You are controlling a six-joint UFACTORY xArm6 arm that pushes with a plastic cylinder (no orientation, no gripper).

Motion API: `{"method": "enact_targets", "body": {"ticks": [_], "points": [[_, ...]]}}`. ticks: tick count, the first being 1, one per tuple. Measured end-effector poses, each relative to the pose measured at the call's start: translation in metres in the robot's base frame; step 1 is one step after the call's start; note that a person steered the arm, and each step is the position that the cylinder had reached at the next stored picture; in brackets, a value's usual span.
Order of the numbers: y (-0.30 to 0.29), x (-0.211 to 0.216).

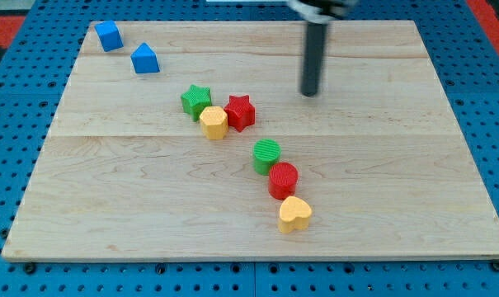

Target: Move the green circle into the green star

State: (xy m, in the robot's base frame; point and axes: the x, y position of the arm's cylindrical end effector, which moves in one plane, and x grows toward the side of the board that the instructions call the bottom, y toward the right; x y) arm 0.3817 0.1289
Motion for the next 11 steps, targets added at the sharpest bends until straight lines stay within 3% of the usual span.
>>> {"method": "enact_targets", "body": {"ticks": [1,2,3,4,5,6,7,8,11], "points": [[0.047,0.055],[-0.02,0.109],[-0.083,0.108],[-0.193,0.079],[-0.2,0.079],[-0.214,0.127],[-0.266,0.138],[-0.247,0.101],[-0.286,0.048]]}}
